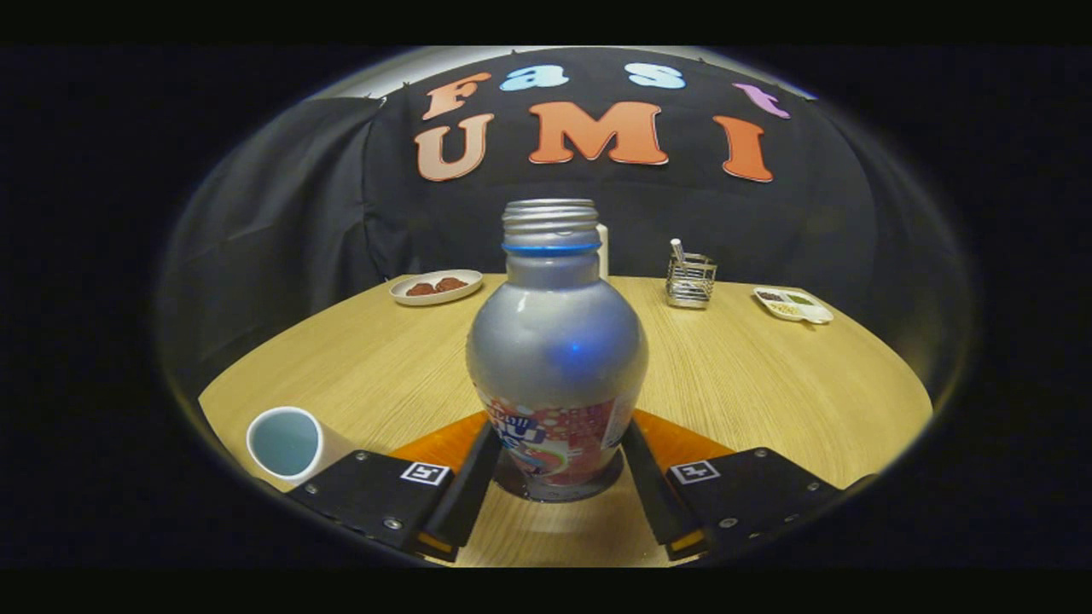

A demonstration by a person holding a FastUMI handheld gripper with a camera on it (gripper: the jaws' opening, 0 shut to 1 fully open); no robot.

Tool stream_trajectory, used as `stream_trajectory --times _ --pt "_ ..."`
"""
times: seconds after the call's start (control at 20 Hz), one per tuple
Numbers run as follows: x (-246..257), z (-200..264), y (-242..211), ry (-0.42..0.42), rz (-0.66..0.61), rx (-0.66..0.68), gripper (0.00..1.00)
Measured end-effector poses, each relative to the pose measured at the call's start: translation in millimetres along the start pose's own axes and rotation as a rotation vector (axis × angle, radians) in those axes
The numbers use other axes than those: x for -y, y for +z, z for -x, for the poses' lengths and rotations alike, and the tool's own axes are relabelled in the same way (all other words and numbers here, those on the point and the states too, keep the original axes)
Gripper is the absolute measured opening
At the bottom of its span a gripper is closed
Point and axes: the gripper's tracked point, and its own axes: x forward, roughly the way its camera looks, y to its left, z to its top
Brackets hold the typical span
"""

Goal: Take the bottle from table, then pour the juice into the cup, finally place the bottle on the coaster

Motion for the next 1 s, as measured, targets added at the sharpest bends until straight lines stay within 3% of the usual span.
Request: stream_trajectory --times 0.3,0.35,0.45,0.7,1.0 --pt "-4 7 0 -0.01 0.018 -0.013 0.86" --pt "-3 9 2 -0.021 0.036 0.0 0.93" --pt "-2 14 8 -0.032 0.063 0.017 0.98" --pt "-3 34 22 -0.018 0.055 0.058 0.98" --pt "13 78 44 -0.062 0.041 0.132 0.98"
